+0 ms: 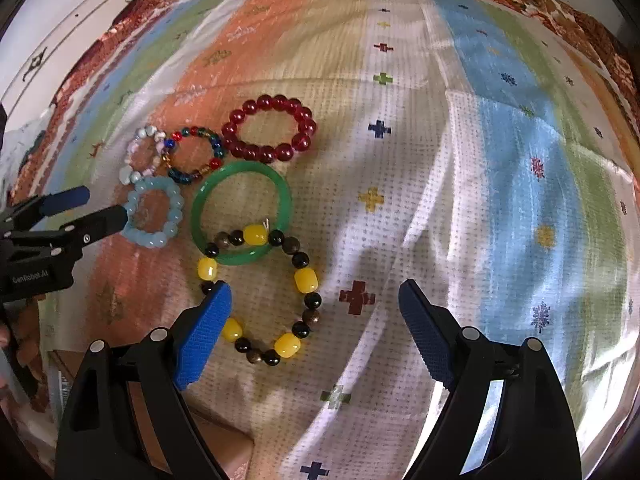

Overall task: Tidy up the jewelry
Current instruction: 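Move the left tool to the light-blue bracelet while the right tool approaches the yellow-black bracelet, then close the left gripper on the light-blue bracelet while the right gripper grips the yellow-black bracelet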

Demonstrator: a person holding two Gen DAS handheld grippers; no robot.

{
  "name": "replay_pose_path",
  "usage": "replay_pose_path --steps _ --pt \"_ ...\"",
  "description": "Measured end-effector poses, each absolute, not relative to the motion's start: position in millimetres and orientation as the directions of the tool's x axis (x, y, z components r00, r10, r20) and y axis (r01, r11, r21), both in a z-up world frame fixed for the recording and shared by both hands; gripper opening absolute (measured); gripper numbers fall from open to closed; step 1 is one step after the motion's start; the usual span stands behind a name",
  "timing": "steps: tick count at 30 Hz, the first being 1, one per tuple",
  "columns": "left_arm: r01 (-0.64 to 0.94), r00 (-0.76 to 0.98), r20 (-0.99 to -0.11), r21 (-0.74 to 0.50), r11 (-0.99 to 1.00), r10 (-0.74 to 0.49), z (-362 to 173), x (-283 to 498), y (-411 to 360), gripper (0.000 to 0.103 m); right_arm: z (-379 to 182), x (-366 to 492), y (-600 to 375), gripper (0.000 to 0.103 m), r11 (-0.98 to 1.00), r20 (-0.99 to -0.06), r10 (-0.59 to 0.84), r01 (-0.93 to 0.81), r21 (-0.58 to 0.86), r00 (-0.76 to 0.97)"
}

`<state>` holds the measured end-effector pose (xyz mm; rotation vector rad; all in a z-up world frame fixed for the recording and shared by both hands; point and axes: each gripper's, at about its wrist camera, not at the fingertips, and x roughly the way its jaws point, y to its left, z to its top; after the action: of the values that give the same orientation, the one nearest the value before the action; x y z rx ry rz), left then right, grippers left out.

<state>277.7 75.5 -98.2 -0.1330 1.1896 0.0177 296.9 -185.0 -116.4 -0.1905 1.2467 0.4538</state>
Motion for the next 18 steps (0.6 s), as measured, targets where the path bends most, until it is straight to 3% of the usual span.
replay_pose_path --steps 18 --pt "-0.049 0.338 -0.941 -0.04 0.998 -0.021 -118.2 284.7 72.1 0.088 -137.3 301.5 -173.4 0.084 0.885 -0.953 0.186 -0.462 0.057 0.238"
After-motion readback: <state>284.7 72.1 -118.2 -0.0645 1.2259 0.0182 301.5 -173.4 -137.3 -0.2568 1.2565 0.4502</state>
